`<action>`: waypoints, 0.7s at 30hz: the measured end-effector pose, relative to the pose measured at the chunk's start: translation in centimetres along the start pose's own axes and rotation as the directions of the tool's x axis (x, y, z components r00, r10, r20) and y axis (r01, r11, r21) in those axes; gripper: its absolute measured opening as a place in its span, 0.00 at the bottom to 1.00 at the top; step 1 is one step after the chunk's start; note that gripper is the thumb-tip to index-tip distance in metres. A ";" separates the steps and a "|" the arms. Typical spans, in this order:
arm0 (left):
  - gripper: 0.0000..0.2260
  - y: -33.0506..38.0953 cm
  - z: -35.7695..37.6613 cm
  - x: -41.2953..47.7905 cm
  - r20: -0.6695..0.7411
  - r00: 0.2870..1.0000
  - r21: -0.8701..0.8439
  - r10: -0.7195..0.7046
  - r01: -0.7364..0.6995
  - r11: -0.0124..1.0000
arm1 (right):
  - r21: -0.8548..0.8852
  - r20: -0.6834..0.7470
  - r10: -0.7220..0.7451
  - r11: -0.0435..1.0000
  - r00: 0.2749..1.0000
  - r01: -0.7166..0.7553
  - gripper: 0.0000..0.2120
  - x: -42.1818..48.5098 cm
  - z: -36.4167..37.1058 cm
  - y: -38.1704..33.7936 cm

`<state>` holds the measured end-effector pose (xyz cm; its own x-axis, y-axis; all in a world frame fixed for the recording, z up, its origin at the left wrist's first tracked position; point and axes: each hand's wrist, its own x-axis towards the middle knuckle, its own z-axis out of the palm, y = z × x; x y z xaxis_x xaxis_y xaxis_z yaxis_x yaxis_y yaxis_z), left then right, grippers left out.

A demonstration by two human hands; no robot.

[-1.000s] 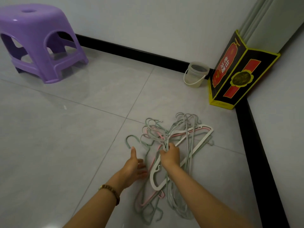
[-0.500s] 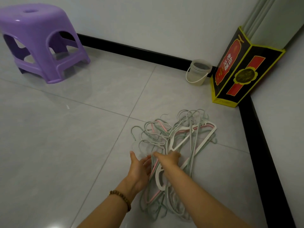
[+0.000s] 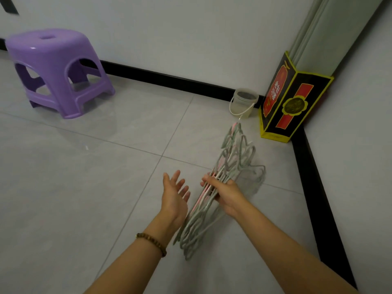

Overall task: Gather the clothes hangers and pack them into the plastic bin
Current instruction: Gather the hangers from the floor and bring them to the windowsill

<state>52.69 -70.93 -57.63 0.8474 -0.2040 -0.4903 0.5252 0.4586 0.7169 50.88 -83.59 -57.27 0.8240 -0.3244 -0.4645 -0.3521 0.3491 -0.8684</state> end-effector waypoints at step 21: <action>0.09 -4.0 -0.8 -2.7 0.357 0.908 0.606 -0.220 -0.046 0.794 | -0.559 0.371 0.146 0.824 0.917 0.095 0.16 -6.7 -5.6 5.2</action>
<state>48.22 -71.55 -59.59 0.6819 -0.5948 -0.4256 0.4257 -0.1505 0.8923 41.08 -84.57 -59.64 0.8691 0.0799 -0.4882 -0.4596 -0.2346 -0.8566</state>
